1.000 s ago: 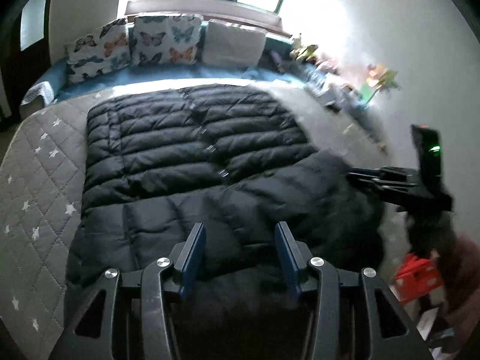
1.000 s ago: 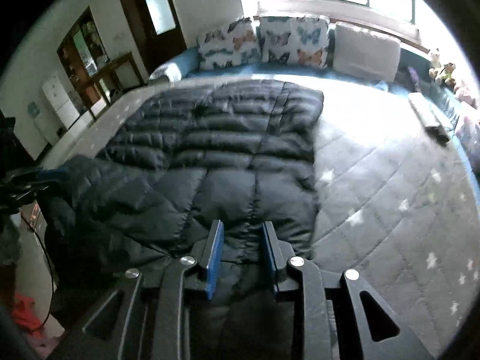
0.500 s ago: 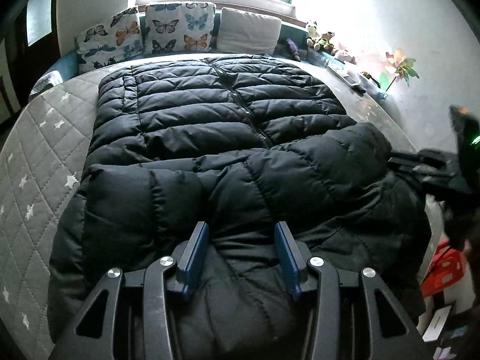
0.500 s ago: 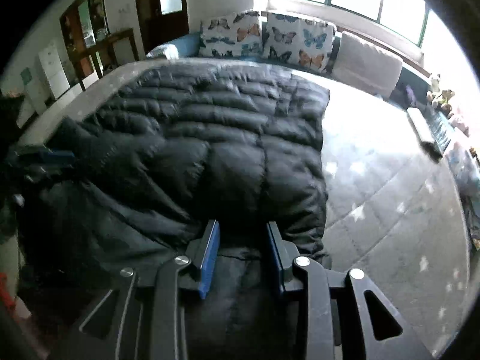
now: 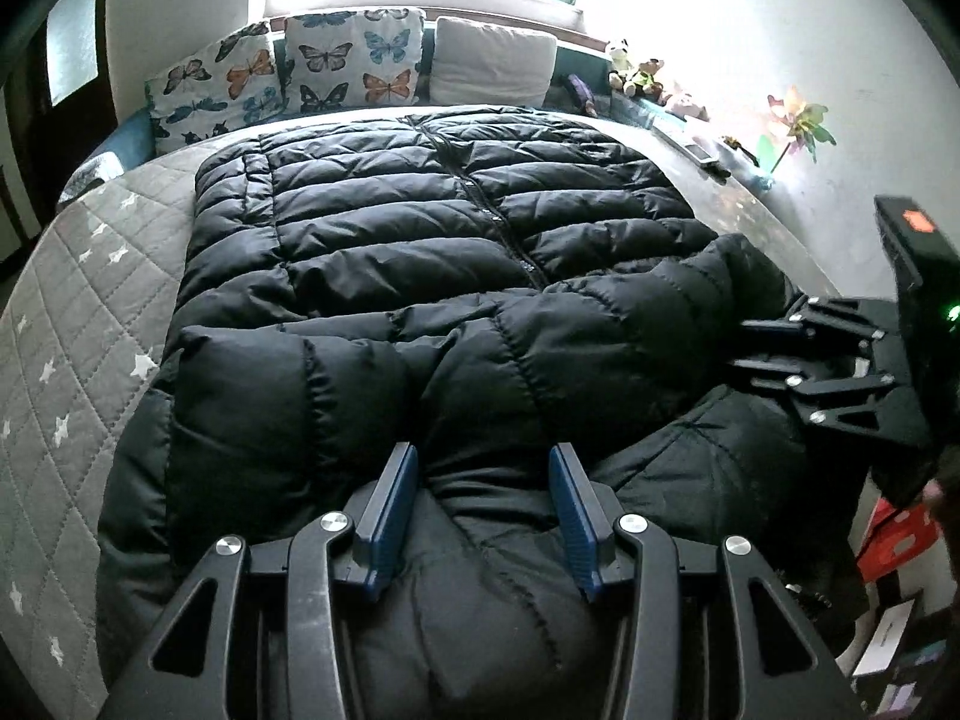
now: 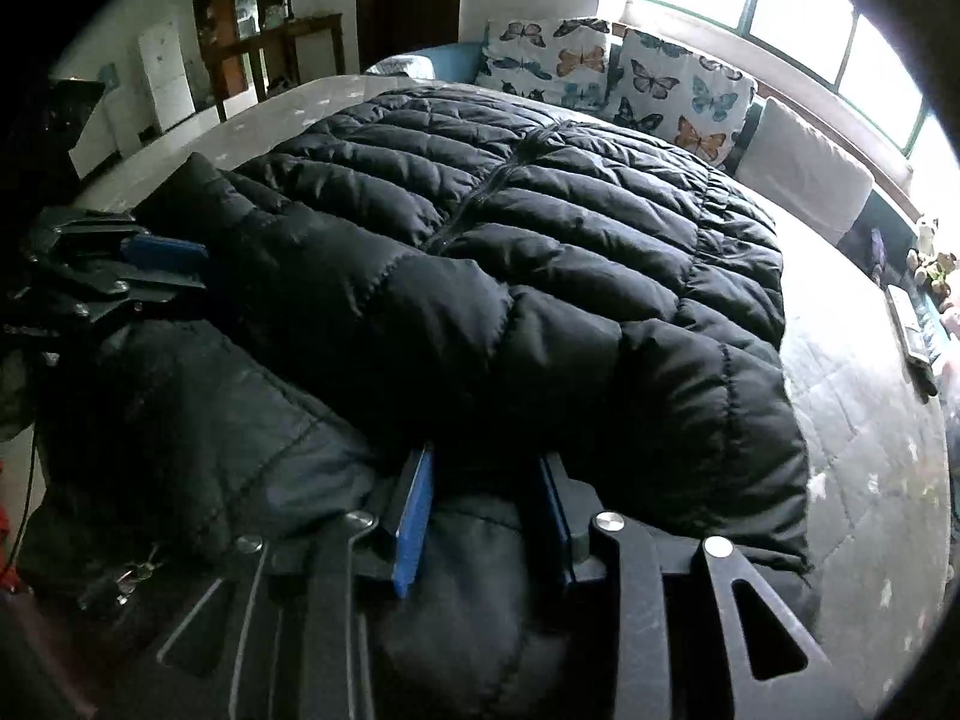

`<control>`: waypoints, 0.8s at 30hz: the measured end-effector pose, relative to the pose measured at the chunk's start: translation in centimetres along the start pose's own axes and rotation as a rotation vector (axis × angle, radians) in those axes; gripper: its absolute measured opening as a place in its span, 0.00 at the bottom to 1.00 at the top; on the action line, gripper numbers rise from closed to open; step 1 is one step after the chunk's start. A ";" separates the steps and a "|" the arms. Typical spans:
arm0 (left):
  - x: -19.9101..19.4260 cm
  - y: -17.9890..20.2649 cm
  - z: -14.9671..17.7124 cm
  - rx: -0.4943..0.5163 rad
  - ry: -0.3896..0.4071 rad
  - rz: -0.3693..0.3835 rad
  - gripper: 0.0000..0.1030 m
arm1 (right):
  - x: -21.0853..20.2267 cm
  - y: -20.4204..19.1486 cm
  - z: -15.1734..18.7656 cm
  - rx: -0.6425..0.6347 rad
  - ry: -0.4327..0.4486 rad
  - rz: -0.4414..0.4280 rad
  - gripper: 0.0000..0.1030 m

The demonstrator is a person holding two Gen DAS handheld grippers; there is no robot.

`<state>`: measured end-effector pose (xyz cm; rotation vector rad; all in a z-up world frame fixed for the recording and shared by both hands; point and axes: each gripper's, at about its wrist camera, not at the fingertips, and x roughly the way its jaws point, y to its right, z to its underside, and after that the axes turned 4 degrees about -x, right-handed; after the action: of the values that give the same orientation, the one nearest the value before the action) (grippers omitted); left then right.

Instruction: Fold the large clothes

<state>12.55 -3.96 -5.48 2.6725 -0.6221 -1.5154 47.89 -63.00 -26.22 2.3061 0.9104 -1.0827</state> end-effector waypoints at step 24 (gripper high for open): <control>-2.1 0.3 1.8 0.080 -0.019 -0.072 0.51 | -2.8 -0.3 2.4 0.035 -0.016 -0.002 0.37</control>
<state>10.02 -3.23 -4.62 2.7716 -0.6063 -1.5674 45.08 -65.35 -25.45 2.3217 0.8943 -1.1246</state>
